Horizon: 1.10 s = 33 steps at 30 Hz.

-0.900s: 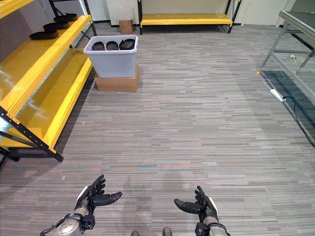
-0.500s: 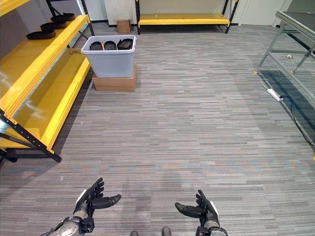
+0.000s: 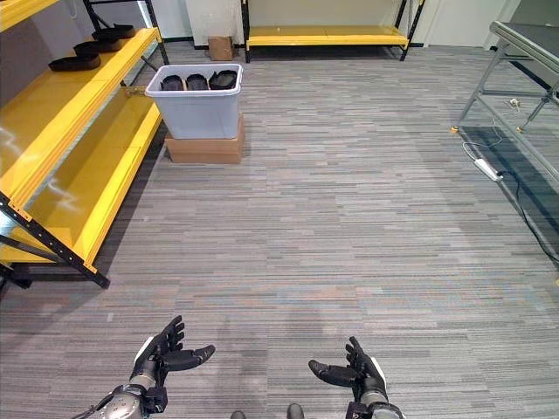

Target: Move parts from the plastic box to the shelf.

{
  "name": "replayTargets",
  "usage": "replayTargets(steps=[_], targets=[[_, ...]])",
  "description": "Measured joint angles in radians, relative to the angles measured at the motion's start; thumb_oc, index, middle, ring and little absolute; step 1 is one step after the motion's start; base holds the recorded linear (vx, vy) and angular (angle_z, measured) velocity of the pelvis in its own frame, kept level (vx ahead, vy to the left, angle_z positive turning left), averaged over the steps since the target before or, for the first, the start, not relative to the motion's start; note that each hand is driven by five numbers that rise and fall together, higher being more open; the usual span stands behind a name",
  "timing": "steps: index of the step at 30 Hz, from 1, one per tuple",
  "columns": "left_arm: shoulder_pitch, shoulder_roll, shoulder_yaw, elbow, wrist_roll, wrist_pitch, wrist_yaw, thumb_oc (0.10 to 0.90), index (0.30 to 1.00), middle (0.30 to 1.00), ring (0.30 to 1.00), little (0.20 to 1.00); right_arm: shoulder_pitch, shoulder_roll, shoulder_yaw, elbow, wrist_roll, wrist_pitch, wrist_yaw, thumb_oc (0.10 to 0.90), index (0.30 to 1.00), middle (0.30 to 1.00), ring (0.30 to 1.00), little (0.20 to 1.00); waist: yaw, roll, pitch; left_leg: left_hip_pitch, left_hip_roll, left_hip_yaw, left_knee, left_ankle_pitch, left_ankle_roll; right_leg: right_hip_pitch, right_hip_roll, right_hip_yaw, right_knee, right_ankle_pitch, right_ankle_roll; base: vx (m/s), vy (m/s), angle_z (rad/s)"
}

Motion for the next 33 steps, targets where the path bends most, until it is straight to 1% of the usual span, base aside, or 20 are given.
replayTargets(steps=[16,21,27,28,30,31,32,33], targets=[[0.002,0.0,0.0,0.0,-0.001,0.0,0.0,0.9,1.0,1.0,1.0,1.0,-0.001,-0.001,0.0,0.0,-0.002,0.0,0.001,0.9,1.0,1.0,1.0,1.0,0.002,-0.001,0.0,-0.009,0.0,-0.003,-0.004,0.0,0.0,-0.008,0.0,-0.002,0.0,-0.001,0.001,0.01,0.004,0.0],[-0.001,0.0,0.0,0.0,-0.02,0.0,0.001,0.9,1.0,1.0,1.0,1.0,-0.005,-0.001,0.0,0.0,-0.002,0.002,0.001,0.9,1.0,1.0,1.0,1.0,0.001,-0.005,-0.002,-0.017,0.0,-0.004,-0.004,-0.001,0.0,-0.015,0.0,-0.003,0.0,-0.001,0.001,0.02,0.045,0.0],[-0.025,0.002,0.001,0.002,-0.038,0.0,0.004,0.9,1.0,1.0,1.0,1.0,-0.047,-0.005,0.001,0.001,-0.013,0.005,0.002,0.9,1.0,1.0,1.0,1.0,0.001,-0.01,-0.001,-0.05,-0.001,0.003,0.0,0.001,0.008,-0.074,-0.001,0.006,0.052,-0.003,0.004,0.0,0.146,-0.05],[-0.039,0.003,0.001,0.004,-0.038,0.0,0.004,0.9,1.0,1.0,1.0,1.0,-0.048,-0.007,0.001,0.001,-0.012,0.005,0.003,0.9,1.0,1.0,1.0,1.0,-0.002,-0.01,0.001,-0.055,-0.005,-0.003,0.0,-0.002,0.016,-0.089,-0.004,0.004,0.076,-0.009,0.01,0.06,0.263,0.09],[-0.071,0.001,-0.003,0.017,-0.037,0.0,0.002,0.9,1.0,1.0,1.0,1.0,-0.057,-0.018,0.0,0.003,-0.014,0.005,0.003,0.9,1.0,1.0,1.0,1.0,-0.004,0.003,0.013,-0.054,-0.004,-0.014,0.0,-0.008,0.033,-0.132,-0.007,0.001,0.178,-0.031,0.032,0.04,0.185,0.14],[-0.086,-0.002,-0.004,0.027,-0.037,0.0,0.001,0.9,1.0,1.0,1.0,1.0,-0.058,-0.029,0.0,0.003,-0.022,0.005,0.007,0.9,1.0,1.0,1.0,1.0,-0.005,0.014,0.023,-0.048,-0.004,-0.022,-0.002,-0.011,0.038,-0.164,-0.013,0.0,0.275,-0.053,0.049,0.03,0.226,0.16],[-0.098,0.001,-0.005,0.031,-0.037,-0.003,0.002,0.9,1.0,1.0,1.0,1.0,-0.054,-0.035,-0.002,0.001,-0.022,0.004,0.01,0.9,1.0,1.0,1.0,1.0,-0.015,0.015,0.04,-0.033,-0.014,-0.038,-0.001,-0.018,0.053,-0.215,-0.025,0.014,0.409,-0.079,0.064,0.03,0.296,0.33],[-0.108,0.004,-0.004,0.035,-0.037,-0.003,0.004,0.9,1.0,1.0,1.0,1.0,-0.058,-0.036,-0.002,-0.002,-0.022,0.003,0.01,0.9,1.0,1.0,1.0,1.0,-0.024,0.017,0.056,-0.019,-0.023,-0.047,0.008,-0.021,0.058,-0.283,-0.039,0.025,0.561,-0.09,0.067,0.0,0.195,0.39]])
